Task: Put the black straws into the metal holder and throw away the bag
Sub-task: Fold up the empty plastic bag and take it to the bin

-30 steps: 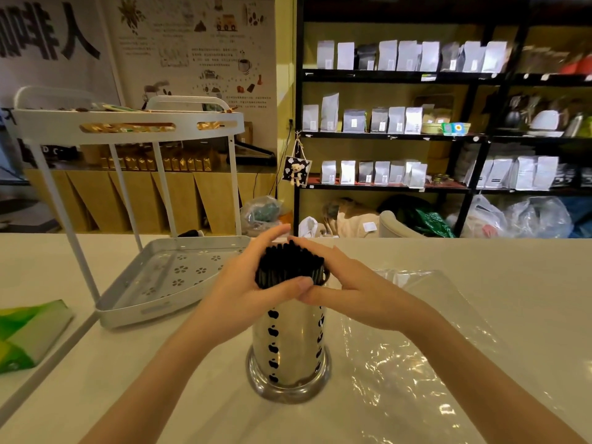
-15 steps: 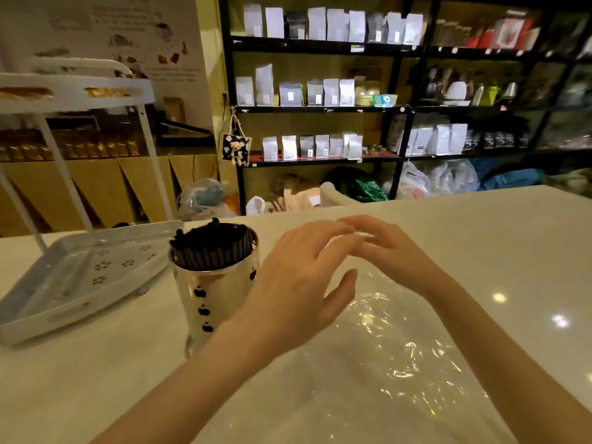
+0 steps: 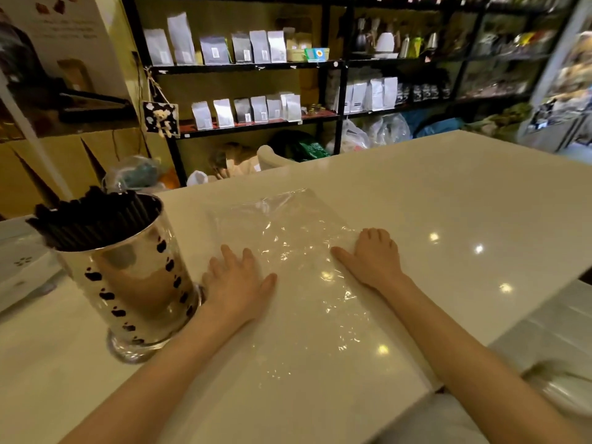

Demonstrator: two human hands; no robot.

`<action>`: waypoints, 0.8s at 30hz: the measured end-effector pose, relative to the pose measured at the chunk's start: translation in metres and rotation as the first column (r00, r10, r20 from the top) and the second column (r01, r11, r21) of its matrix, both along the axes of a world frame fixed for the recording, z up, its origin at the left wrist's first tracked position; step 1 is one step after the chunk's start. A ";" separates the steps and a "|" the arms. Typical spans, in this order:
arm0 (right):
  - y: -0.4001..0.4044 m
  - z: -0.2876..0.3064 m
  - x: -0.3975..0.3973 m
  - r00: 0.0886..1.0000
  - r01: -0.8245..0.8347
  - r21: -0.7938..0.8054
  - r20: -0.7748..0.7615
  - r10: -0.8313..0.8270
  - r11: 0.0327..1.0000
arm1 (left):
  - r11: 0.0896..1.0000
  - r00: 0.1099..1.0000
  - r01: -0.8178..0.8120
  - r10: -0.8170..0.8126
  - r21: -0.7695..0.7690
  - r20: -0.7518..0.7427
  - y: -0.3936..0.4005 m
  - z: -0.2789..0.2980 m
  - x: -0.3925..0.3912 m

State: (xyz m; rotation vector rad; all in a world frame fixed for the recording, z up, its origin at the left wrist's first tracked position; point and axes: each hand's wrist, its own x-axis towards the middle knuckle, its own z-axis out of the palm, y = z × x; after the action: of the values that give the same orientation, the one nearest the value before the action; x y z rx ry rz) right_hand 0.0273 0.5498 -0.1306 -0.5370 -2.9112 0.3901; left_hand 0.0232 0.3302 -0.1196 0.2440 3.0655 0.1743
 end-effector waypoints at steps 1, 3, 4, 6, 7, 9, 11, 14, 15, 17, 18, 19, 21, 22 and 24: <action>0.000 -0.002 -0.001 1.000 -0.004 0.006 -0.001 0.004 1.000 | 1.000 1.000 -0.002 0.002 0.018 -0.007 0.001 -0.001 -0.001; 0.000 -0.002 -0.003 0.999 -0.021 -0.053 -0.040 0.019 0.998 | 0.996 1.000 0.004 -0.001 0.084 -0.031 0.003 -0.001 -0.001; 0.001 -0.001 -0.003 0.997 -0.020 -0.114 -0.074 0.012 0.993 | 0.992 0.999 0.016 -0.009 0.126 -0.054 0.003 -0.001 -0.001; 0.002 0.001 -0.002 0.992 -0.010 -0.248 -0.126 -0.022 0.969 | 0.966 0.994 0.042 -0.015 0.255 -0.108 0.004 0.001 0.000; 0.003 0.002 -0.002 0.990 -0.002 -0.303 -0.133 -0.040 0.953 | 0.933 0.993 0.049 -0.008 0.356 -0.117 0.005 0.001 -0.001; 0.004 0.006 0.000 0.991 0.022 -0.390 -0.115 -0.072 0.921 | 0.806 0.994 0.038 0.032 0.590 -0.108 0.005 0.003 -0.002; 0.008 0.011 0.000 0.990 0.061 -0.457 -0.082 -0.111 0.887 | 0.633 0.990 -0.003 0.110 0.775 -0.086 0.003 0.002 -0.006; 0.015 0.023 -0.001 0.985 0.108 -0.552 -0.052 -0.164 0.827 | 0.323 0.968 -0.185 0.223 0.928 0.115 0.002 0.006 -0.008; 0.017 0.027 0.000 0.982 0.126 -0.591 -0.039 -0.184 0.797 | 0.218 0.957 -0.236 0.223 0.947 0.187 0.002 0.008 -0.008; 0.022 0.032 0.002 0.977 0.158 -0.634 -0.010 -0.212 0.757 | 0.043 0.950 -0.273 0.171 0.961 0.262 -0.001 0.011 -0.007; 0.024 0.034 0.004 0.974 0.162 -0.668 -0.009 -0.225 0.727 | -0.013 0.951 -0.279 0.132 0.960 0.278 -0.001 0.013 -0.006; 0.027 0.034 0.005 0.972 0.146 -0.724 -0.022 -0.234 0.674 | -0.046 0.954 -0.284 0.092 0.958 0.287 -0.001 0.015 -0.004; 0.031 0.036 0.011 0.961 0.091 -0.845 -0.064 -0.268 0.526 | -0.077 0.961 -0.271 0.030 0.959 0.274 -0.001 0.020 -0.003; 0.034 0.036 0.013 0.953 0.056 -0.885 -0.091 -0.290 0.463 | -0.086 0.965 -0.261 0.011 0.961 0.263 0.000 0.023 -0.003; 0.042 0.037 0.020 0.937 -0.023 -0.917 -0.158 -0.311 0.398 | -0.099 0.970 -0.243 -0.028 0.965 0.242 0.000 0.028 -0.004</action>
State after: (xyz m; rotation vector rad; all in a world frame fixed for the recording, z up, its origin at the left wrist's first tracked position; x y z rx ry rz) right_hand 0.0470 0.5918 -0.0932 -0.7407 -2.0370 1.9032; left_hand 0.0191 0.3298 -0.0916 -0.0321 1.8989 2.3784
